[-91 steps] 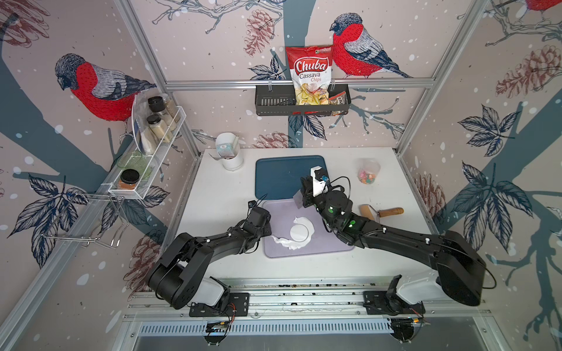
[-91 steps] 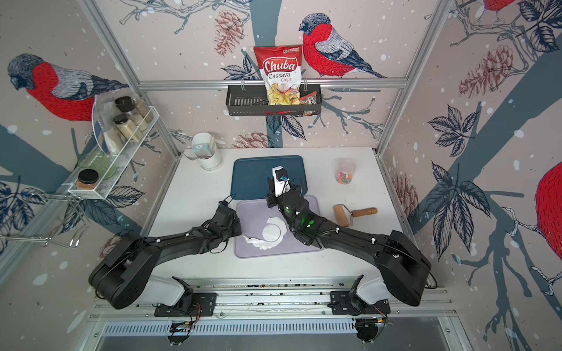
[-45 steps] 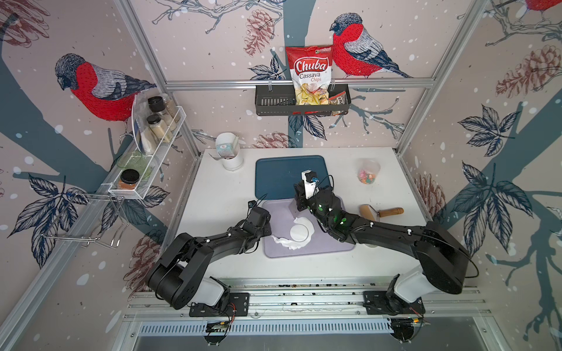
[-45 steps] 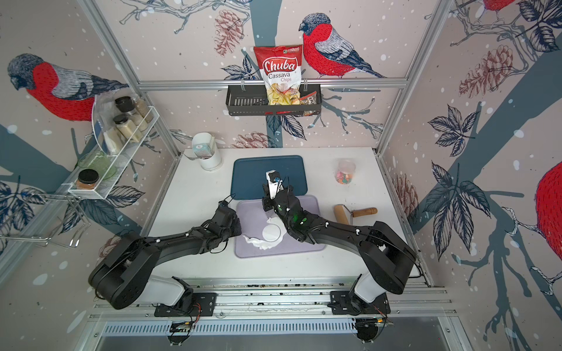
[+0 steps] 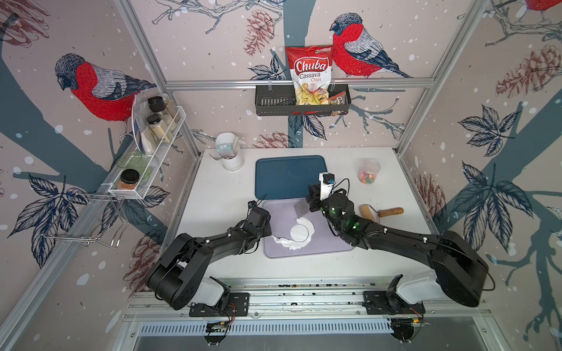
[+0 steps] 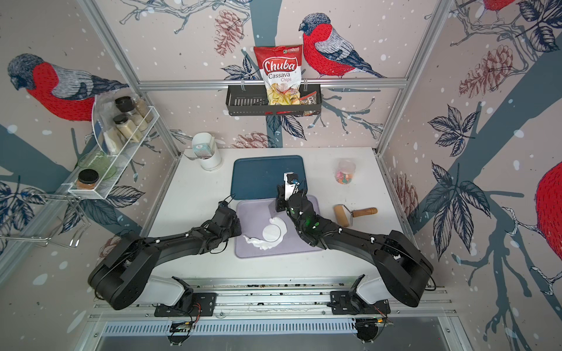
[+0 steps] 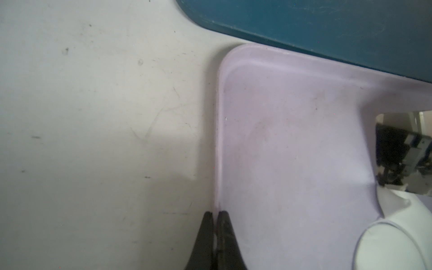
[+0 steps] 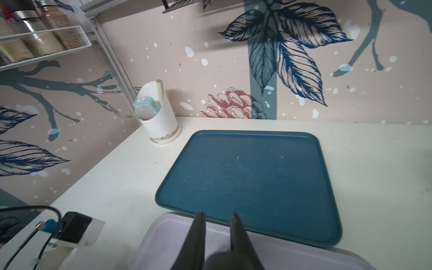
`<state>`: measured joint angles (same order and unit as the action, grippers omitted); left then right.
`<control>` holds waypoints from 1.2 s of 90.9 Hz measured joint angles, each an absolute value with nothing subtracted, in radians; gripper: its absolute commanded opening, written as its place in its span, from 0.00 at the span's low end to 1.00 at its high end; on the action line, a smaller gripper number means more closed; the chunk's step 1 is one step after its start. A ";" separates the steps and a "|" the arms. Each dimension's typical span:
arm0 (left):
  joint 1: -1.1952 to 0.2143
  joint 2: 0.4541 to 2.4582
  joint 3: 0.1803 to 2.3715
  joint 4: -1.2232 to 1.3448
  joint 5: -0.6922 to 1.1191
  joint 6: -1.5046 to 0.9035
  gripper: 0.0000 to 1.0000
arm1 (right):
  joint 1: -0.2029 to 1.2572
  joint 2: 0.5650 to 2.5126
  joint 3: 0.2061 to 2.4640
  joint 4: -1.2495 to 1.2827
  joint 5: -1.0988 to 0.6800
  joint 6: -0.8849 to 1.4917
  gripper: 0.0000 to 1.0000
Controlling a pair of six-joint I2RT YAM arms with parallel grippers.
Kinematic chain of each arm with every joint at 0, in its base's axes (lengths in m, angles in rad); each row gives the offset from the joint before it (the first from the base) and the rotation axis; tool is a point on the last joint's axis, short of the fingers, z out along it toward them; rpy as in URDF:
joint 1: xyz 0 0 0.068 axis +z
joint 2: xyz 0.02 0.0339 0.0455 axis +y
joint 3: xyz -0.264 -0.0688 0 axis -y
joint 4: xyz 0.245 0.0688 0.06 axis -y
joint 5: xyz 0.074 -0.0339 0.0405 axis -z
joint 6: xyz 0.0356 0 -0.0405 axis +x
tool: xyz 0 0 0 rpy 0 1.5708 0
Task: Roll out the dumpling wrappers from the dough
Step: Remove the dumpling wrapper from the work surface.
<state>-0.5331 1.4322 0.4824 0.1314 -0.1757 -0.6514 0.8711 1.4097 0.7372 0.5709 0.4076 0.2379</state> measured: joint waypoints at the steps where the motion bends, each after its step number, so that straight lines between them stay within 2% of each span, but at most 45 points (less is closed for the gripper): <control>1: -0.533 1.432 0.482 0.132 -0.176 -0.651 0.00 | 0.868 1.406 0.735 0.567 0.414 0.238 0.00; 22: -0.533 1.432 0.474 0.146 -0.175 -0.654 0.00 | 0.840 1.361 0.765 0.469 0.514 0.207 0.00; 35: -0.533 1.436 0.472 0.155 -0.163 -0.651 0.00 | 0.888 1.365 0.844 0.437 0.525 0.200 0.00; 54: -0.533 1.448 0.474 0.176 -0.160 -0.647 0.00 | 0.994 1.464 0.948 0.447 0.486 0.186 0.00; 69: -0.533 1.452 0.478 0.176 -0.160 -0.646 0.00 | 1.015 1.551 0.984 0.436 0.455 0.186 0.00; 86: -0.533 1.449 0.477 0.176 -0.160 -0.646 0.00 | 0.993 1.579 0.981 0.433 0.442 0.192 0.00; 109: -0.533 1.450 0.477 0.175 -0.160 -0.640 0.00 | 0.945 1.503 0.875 0.466 0.439 0.272 0.00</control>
<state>-0.5331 1.4498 0.4774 0.1753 -0.1596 -0.6395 0.9451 1.5032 0.8753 0.4660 0.4393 0.2718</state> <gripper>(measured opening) 0.064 0.198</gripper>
